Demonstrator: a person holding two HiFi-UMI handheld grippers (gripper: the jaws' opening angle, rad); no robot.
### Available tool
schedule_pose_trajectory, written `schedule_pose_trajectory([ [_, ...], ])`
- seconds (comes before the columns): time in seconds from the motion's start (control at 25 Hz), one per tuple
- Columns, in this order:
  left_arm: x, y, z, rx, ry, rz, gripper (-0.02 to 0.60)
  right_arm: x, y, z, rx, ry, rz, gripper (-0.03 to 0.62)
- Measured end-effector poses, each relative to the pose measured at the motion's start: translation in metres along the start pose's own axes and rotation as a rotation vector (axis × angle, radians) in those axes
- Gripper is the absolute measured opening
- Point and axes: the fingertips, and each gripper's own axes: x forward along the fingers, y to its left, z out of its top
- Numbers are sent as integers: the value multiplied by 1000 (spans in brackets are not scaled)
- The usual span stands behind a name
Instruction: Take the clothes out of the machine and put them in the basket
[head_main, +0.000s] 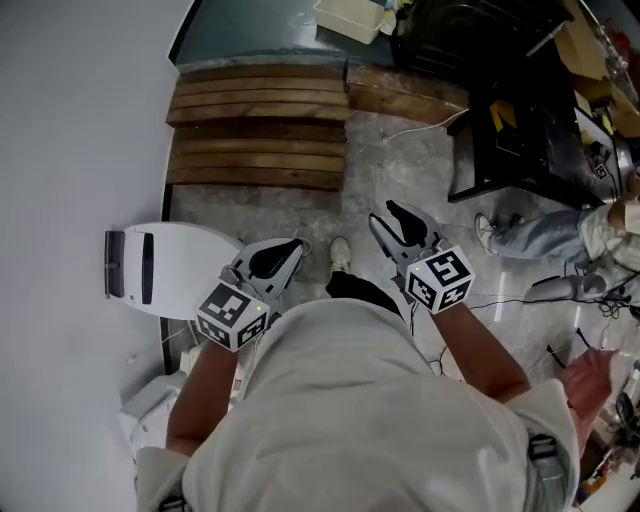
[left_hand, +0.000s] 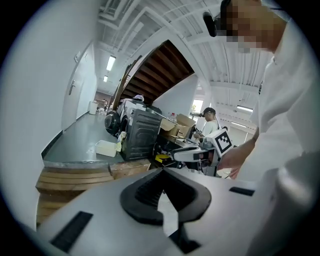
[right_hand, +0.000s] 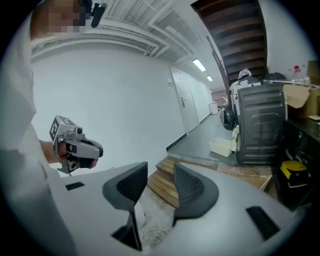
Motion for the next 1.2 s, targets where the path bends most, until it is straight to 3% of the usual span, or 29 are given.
schedule_pose_trajectory([
  [0.2,69,21,42,84,54,11,-3,30,-76,23,-5,15,14,146],
  [0.36,99,43,66,20,29,6,-3,55,-115,30,-2,37,15,146],
  [0.64,118,115,96,-30,-15,43,-3,121,-144,53,3,60,17,146],
  [0.96,152,250,138,-51,-61,12,-3,235,-190,90,12,82,-32,155],
  [1.2,179,382,200,-29,-72,-39,-3,354,-230,147,9,126,-73,156],
])
